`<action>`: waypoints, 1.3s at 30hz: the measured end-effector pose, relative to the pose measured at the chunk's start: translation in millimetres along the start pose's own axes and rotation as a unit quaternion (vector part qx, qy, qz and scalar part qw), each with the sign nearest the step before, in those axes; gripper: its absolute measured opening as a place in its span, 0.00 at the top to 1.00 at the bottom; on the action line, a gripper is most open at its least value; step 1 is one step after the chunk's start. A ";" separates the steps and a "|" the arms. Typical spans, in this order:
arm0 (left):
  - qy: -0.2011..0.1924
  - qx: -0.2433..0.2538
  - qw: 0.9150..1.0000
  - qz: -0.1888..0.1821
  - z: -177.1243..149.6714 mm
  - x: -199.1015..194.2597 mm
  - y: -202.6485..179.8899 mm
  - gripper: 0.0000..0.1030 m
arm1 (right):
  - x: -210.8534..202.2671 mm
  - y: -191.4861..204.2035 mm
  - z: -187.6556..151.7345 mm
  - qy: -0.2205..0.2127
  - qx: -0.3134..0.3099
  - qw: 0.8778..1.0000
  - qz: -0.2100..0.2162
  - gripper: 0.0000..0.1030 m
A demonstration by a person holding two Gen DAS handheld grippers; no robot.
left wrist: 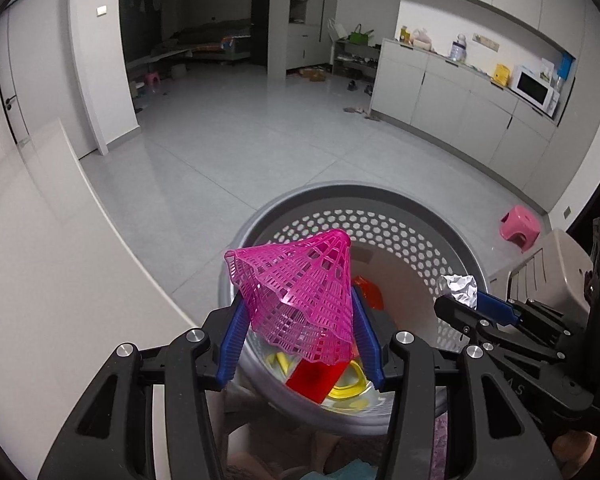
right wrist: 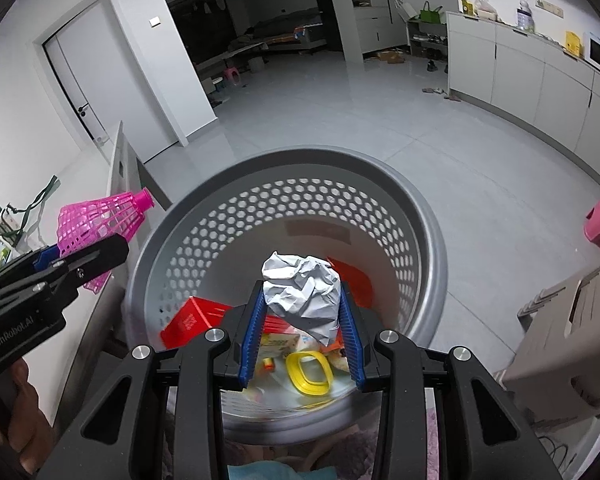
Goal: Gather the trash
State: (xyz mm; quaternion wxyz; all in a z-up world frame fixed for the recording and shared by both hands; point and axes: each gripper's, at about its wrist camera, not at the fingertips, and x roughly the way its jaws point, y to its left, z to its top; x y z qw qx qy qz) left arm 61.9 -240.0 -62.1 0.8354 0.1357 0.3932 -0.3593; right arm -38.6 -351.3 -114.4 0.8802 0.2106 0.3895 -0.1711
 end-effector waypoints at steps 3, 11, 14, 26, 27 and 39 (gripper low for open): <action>0.004 0.005 1.000 0.002 0.8 3.8 -4.5 0.51 | 1.7 -4.2 -1.3 0.001 0.006 1.000 0.000 0.67; 0.000 0.004 1.000 0.015 -1.6 4.5 -6.0 0.38 | 3.4 -6.0 1.6 -0.005 0.004 1.000 0.002 0.46; 0.001 0.002 1.000 0.020 -1.1 2.9 -3.3 0.35 | 0.7 -6.8 2.3 -0.012 0.005 1.000 0.002 0.42; -0.002 -0.012 0.999 0.037 -2.9 -5.9 4.2 0.25 | -3.1 -1.6 2.7 -0.011 0.002 1.000 0.004 0.42; -0.002 -0.013 0.999 0.039 -2.1 -7.1 4.1 0.23 | -4.2 -0.9 2.5 -0.013 0.002 1.000 0.004 0.40; -0.018 -0.019 0.998 0.057 -4.2 -24.2 5.5 0.14 | -12.5 0.0 1.2 -0.026 0.008 1.000 0.002 0.36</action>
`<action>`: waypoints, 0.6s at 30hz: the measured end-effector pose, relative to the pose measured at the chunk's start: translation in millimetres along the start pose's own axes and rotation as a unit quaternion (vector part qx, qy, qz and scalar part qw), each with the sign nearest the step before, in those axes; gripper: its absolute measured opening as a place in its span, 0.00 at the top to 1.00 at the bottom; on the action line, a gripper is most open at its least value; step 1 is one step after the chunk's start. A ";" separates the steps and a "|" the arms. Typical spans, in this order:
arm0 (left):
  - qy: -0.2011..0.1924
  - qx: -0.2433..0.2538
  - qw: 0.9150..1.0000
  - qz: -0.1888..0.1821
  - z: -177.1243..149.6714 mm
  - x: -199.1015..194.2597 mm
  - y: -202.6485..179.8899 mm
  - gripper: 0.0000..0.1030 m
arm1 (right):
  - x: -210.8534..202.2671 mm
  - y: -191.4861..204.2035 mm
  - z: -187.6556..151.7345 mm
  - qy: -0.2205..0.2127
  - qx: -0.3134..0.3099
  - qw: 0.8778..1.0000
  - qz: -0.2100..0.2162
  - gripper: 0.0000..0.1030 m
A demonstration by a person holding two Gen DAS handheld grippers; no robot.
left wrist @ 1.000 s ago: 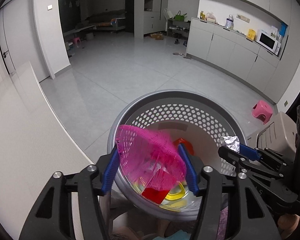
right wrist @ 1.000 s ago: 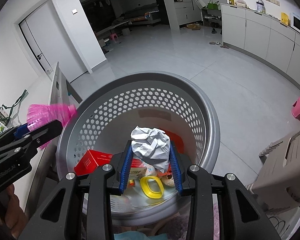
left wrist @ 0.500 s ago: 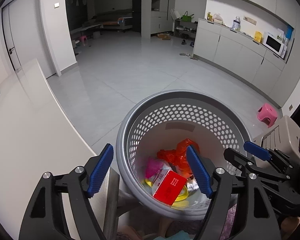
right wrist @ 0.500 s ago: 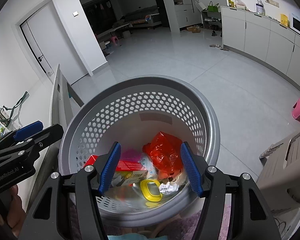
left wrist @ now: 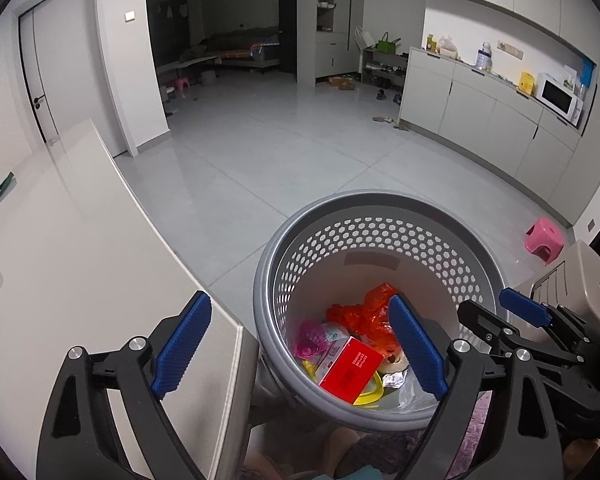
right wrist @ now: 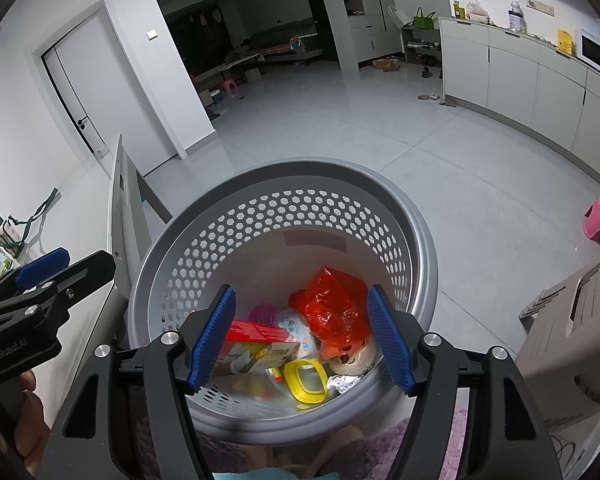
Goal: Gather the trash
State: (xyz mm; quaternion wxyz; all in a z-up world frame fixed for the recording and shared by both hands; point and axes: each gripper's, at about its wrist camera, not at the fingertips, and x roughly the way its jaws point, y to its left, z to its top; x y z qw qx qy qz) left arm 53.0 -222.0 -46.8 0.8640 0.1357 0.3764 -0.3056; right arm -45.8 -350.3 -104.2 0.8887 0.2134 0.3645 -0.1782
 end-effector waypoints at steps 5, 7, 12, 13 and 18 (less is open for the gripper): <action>-0.007 -0.001 1.000 0.005 -2.2 -6.5 -0.1 0.11 | -6.1 1.9 -1.3 -0.008 -0.002 1.000 -0.002 0.36; -0.010 -0.003 1.000 0.008 -3.3 -9.4 0.5 0.10 | -8.3 3.4 -2.7 -0.011 -0.005 1.000 -0.003 0.36; -0.014 -0.007 1.000 0.011 -5.0 -15.9 2.6 0.08 | -11.9 5.3 -4.5 -0.014 -0.010 1.000 -0.004 0.36; -0.014 -0.008 1.000 0.012 -5.6 -17.1 3.3 0.08 | -12.2 5.8 -4.4 -0.014 -0.010 1.000 -0.004 0.36; -0.015 -0.010 1.000 0.017 -6.3 -20.4 5.5 0.07 | -13.4 8.8 -4.3 -0.016 -0.013 1.000 -0.005 0.36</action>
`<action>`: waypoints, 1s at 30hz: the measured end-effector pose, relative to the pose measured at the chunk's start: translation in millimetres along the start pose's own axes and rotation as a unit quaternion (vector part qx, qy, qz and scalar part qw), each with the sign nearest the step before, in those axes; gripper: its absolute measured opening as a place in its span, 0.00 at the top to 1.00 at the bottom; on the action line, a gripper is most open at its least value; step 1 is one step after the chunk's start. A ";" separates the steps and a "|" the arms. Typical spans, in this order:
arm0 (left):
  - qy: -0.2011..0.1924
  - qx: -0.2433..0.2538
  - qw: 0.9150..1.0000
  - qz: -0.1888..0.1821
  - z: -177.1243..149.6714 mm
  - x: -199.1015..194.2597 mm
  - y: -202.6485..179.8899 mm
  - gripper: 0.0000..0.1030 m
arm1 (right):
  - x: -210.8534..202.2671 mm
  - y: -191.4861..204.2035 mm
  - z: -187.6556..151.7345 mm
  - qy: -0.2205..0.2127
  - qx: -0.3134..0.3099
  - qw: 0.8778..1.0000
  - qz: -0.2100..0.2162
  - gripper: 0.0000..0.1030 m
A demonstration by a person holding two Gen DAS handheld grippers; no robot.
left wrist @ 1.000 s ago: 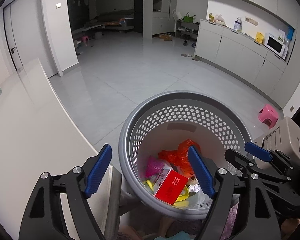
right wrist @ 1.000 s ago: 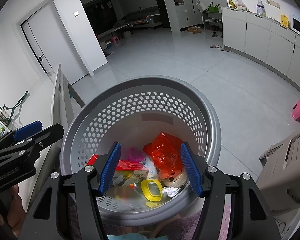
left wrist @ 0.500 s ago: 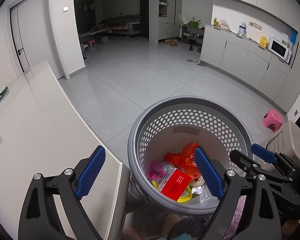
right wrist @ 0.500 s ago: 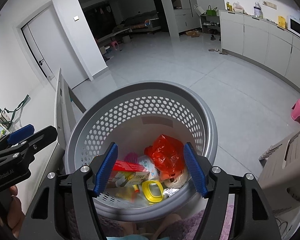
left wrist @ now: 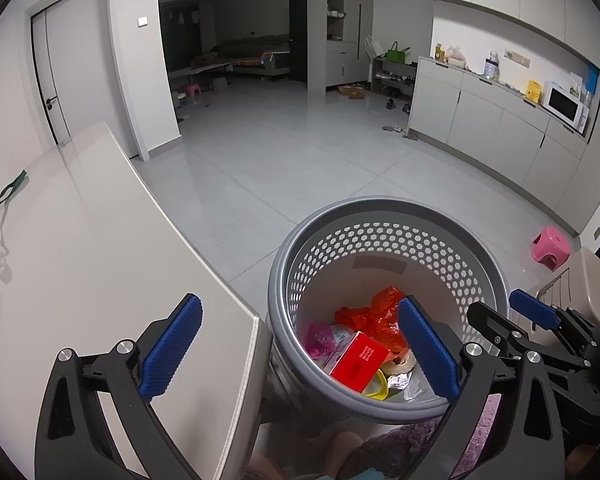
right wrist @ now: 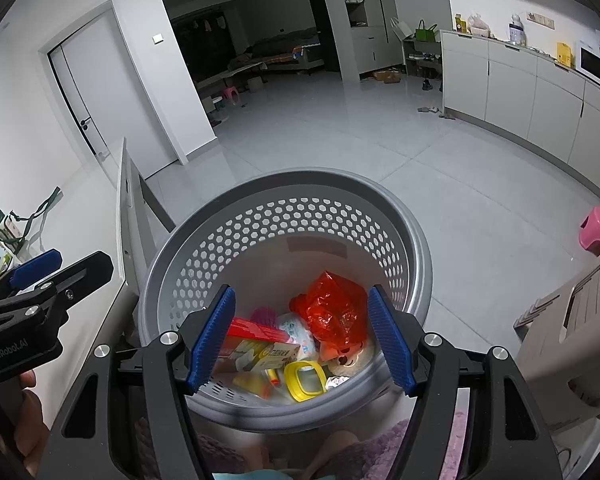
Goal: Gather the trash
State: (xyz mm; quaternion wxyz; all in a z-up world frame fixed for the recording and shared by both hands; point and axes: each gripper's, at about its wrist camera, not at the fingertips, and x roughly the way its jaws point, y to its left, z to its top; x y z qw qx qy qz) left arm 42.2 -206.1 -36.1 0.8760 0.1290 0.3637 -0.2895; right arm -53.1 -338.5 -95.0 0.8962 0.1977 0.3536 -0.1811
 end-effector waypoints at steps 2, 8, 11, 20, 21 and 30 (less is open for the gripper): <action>0.002 -0.002 1.000 -0.002 -0.8 0.2 2.0 0.06 | -0.1 1.1 -0.2 0.000 -0.002 1.000 0.000 0.36; 0.004 -0.006 1.000 0.002 -2.1 -0.9 3.4 0.06 | -0.9 3.4 -0.7 -0.001 -0.006 1.000 0.000 0.36; 0.005 -0.008 1.000 0.005 -2.1 -1.6 2.8 0.06 | -1.8 3.7 -1.2 -0.001 -0.006 1.000 -0.001 0.36; 0.007 -0.006 1.000 0.012 -4.2 -0.8 2.5 0.06 | -2.6 4.2 -2.0 -0.002 -0.007 1.000 -0.001 0.36; 0.006 -0.005 1.000 0.014 -4.9 -0.6 2.5 0.06 | -2.4 4.2 -2.1 -0.002 -0.007 1.000 -0.001 0.36; 0.006 0.000 1.000 0.016 -4.3 -1.7 -2.0 0.06 | -4.0 5.2 -0.9 -0.002 -0.008 1.000 -0.001 0.36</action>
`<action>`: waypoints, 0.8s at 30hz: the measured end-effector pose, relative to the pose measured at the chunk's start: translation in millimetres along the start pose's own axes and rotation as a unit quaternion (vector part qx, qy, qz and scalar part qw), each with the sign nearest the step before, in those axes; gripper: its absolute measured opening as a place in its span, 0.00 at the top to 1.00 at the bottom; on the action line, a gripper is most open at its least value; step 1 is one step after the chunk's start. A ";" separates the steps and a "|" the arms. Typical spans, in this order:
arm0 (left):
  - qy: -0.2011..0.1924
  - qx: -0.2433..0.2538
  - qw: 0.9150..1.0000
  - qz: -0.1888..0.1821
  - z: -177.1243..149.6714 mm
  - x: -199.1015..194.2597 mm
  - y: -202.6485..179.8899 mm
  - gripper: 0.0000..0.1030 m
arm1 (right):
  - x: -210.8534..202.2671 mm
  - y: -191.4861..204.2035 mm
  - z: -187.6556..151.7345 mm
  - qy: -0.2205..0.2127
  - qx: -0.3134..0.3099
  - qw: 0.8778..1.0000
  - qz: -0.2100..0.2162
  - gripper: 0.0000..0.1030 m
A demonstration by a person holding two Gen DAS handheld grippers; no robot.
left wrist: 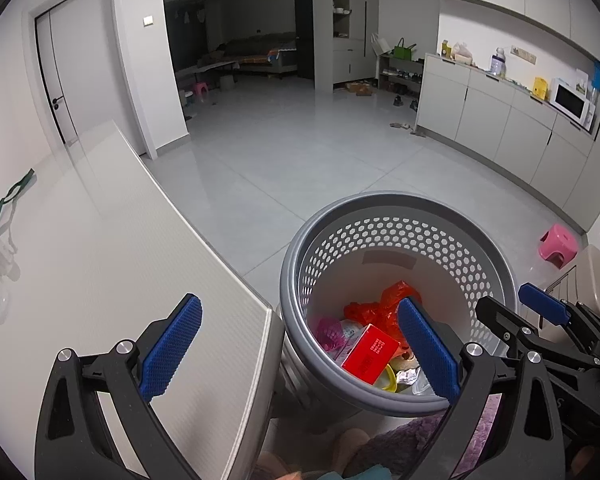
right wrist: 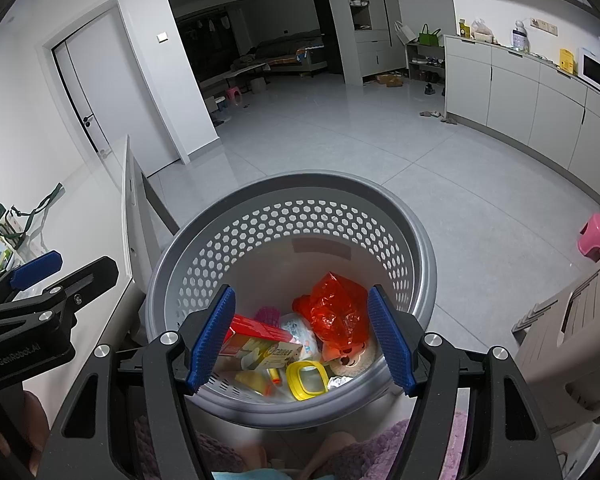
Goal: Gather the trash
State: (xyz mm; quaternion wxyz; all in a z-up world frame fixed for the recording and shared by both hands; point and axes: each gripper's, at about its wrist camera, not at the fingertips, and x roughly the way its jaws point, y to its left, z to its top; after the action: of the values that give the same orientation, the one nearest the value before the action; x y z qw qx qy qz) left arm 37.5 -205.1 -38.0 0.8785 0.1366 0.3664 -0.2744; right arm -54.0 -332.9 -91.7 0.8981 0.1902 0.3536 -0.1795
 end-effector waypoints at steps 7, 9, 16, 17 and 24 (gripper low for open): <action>0.003 -0.003 1.000 0.004 -0.4 2.6 1.2 0.06 | 0.1 0.2 -0.6 0.000 0.000 1.000 0.000 0.36; 0.005 -0.005 1.000 0.005 -0.5 3.2 1.4 0.06 | 0.2 0.4 -0.2 0.001 -0.001 1.000 0.000 0.36; 0.010 -0.008 1.000 0.005 -1.7 7.4 4.9 0.06 | 1.5 0.9 1.4 0.004 -0.003 1.000 -0.001 0.36; 0.010 -0.009 1.000 0.004 -1.7 7.2 4.9 0.06 | 1.5 1.1 1.5 0.004 -0.003 1.000 -0.001 0.36; 0.012 -0.007 1.000 0.007 -2.9 10.8 5.1 0.06 | 1.6 1.1 1.4 0.004 -0.004 1.000 -0.001 0.36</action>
State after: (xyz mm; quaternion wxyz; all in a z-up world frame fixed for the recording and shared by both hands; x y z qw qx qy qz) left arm 45.1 -203.9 -47.6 0.8772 0.1362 0.3775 -0.2637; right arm -51.5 -333.0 -91.6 0.8972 0.1872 0.3581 -0.1785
